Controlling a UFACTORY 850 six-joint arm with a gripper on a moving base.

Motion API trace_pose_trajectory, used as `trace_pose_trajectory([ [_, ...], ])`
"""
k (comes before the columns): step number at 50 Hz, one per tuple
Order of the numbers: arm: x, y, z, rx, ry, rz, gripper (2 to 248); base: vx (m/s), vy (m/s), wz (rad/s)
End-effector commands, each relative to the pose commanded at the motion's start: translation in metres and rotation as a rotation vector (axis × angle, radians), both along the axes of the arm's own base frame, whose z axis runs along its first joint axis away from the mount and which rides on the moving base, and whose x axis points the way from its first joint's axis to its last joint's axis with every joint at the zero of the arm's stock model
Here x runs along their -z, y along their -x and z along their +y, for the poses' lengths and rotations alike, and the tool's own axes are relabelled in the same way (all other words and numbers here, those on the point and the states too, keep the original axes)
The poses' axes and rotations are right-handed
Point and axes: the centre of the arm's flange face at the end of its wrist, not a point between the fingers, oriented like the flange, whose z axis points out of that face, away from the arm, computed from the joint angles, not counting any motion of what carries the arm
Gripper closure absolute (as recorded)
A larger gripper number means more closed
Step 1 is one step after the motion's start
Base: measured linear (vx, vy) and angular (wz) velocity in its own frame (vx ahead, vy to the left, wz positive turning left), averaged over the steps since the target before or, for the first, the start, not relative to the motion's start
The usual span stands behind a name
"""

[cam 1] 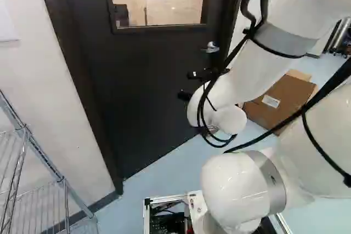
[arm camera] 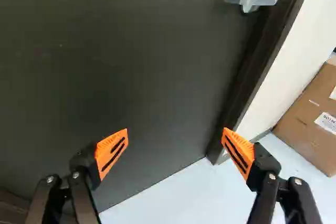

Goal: Open the door and move inside

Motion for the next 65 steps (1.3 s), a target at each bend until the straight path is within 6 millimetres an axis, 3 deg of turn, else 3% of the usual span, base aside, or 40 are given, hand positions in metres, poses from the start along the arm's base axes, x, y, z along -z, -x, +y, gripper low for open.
trace_pose_trajectory([
  [17,0.0000,0.0000,0.0000,0.000,0.000,0.000,3,0.007,-0.059,0.000],
  [65,0.0000,0.0000,0.0000,0.000,0.000,0.000,3,0.040,-0.129,0.042],
])
